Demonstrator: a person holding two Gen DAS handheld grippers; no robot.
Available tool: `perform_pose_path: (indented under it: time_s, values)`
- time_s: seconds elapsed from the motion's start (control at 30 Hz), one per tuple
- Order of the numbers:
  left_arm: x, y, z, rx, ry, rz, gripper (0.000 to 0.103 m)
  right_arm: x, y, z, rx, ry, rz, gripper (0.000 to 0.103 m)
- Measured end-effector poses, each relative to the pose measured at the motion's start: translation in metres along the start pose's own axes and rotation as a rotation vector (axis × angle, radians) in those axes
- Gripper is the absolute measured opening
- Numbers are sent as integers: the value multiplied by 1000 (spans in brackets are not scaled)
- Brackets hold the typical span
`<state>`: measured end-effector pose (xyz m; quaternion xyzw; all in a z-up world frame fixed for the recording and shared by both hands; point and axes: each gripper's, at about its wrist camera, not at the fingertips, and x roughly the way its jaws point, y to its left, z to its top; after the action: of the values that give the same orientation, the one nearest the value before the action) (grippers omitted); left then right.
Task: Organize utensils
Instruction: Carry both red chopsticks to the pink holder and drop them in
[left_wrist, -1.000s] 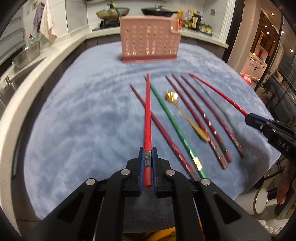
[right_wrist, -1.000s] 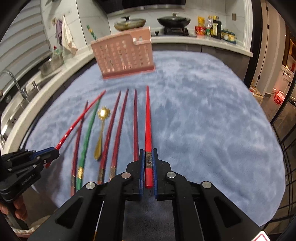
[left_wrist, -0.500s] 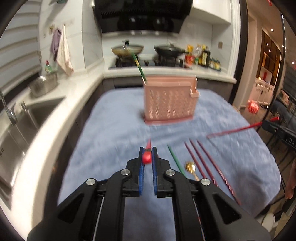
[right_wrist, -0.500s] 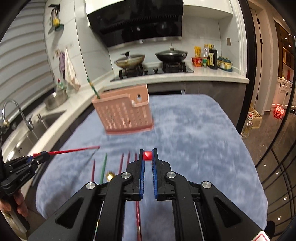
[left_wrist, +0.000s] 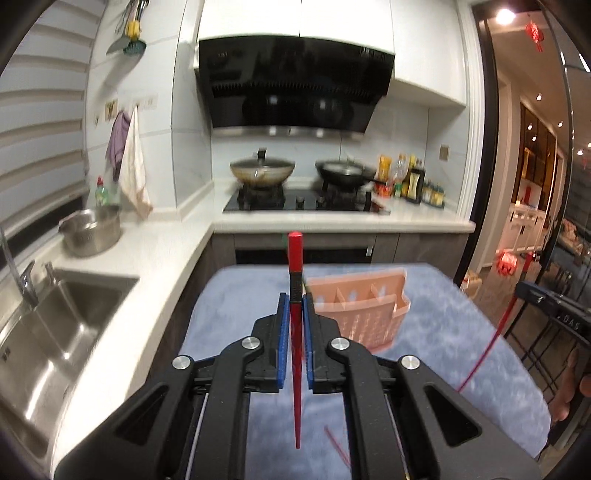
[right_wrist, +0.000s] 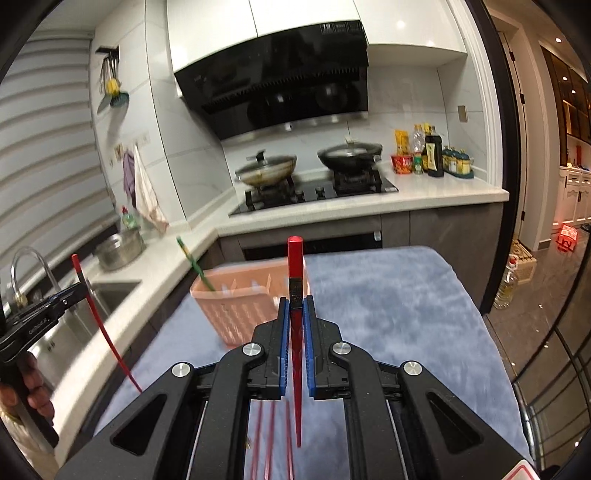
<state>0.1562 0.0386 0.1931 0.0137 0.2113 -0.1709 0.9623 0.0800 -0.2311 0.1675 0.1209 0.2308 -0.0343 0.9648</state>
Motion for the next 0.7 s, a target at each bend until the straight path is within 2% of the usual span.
perform_pose_path:
  time_s: [0.23, 0.47, 0.53, 0.7]
  values:
    - [5, -4, 68, -19, -140, -41, 7, 14, 9, 61, 38, -115, 73, 7]
    - [35, -9, 113, -55, -230, -52, 7, 51, 22, 114, 95, -201, 140, 7]
    - [49, -11, 118, -59, -229, -55, 7, 64, 25, 120, 103, -198, 143, 7]
    - [81, -17, 108, -59, -154, -65, 7, 107, 30, 111, 100, -129, 132, 7]
